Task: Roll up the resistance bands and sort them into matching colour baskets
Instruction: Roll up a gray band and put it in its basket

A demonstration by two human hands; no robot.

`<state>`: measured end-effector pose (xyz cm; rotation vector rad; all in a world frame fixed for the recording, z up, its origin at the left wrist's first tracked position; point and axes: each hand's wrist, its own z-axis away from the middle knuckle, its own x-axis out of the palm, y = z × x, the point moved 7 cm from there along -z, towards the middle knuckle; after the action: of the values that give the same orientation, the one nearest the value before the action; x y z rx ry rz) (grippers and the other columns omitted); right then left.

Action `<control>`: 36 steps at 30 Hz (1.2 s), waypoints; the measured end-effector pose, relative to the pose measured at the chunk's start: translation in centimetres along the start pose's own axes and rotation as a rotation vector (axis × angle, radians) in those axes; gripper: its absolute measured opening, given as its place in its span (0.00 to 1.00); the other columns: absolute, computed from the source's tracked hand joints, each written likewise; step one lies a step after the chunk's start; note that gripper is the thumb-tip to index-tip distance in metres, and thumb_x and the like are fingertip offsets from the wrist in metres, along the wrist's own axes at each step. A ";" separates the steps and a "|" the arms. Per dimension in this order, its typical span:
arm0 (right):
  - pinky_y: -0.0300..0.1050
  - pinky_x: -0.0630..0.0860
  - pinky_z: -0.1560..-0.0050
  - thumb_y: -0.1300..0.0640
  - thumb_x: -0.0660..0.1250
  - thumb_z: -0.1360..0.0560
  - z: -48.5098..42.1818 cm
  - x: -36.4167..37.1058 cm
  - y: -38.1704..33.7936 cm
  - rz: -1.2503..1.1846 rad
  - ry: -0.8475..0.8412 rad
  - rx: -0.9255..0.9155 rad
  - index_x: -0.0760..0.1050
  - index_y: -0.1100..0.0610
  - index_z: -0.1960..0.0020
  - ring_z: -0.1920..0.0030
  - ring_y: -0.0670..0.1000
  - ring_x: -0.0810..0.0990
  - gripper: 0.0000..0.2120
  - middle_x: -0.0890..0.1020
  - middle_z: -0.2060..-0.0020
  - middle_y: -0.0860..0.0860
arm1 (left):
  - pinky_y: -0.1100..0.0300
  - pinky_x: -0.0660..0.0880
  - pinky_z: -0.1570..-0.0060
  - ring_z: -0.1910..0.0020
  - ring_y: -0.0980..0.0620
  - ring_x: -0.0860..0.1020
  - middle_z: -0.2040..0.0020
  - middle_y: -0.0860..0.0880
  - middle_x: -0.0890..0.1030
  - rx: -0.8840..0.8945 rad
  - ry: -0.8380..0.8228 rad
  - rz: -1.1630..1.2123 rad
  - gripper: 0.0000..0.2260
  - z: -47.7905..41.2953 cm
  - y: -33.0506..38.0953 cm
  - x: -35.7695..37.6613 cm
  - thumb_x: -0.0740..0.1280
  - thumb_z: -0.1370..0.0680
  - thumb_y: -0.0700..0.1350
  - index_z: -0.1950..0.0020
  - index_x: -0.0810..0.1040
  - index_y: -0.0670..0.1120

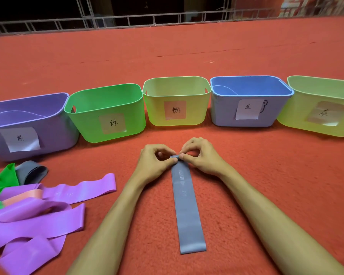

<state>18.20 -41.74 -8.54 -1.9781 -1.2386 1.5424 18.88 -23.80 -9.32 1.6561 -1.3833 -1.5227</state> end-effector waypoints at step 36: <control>0.42 0.72 0.42 0.45 0.73 0.31 0.3 0.0 -0.2 -0.012 -0.011 0.012 0.85 0.45 0.58 0.47 0.43 0.78 0.06 0.83 0.55 0.41 | 0.51 0.79 0.54 0.58 0.55 0.80 0.58 0.54 0.84 0.046 -0.052 -0.061 0.06 0.1 0.3 0.0 0.77 0.30 0.55 0.54 0.89 0.58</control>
<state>17.83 -41.74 -8.55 -1.9536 -1.2400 1.5530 18.66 -23.84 -9.13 1.7121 -1.4163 -1.5892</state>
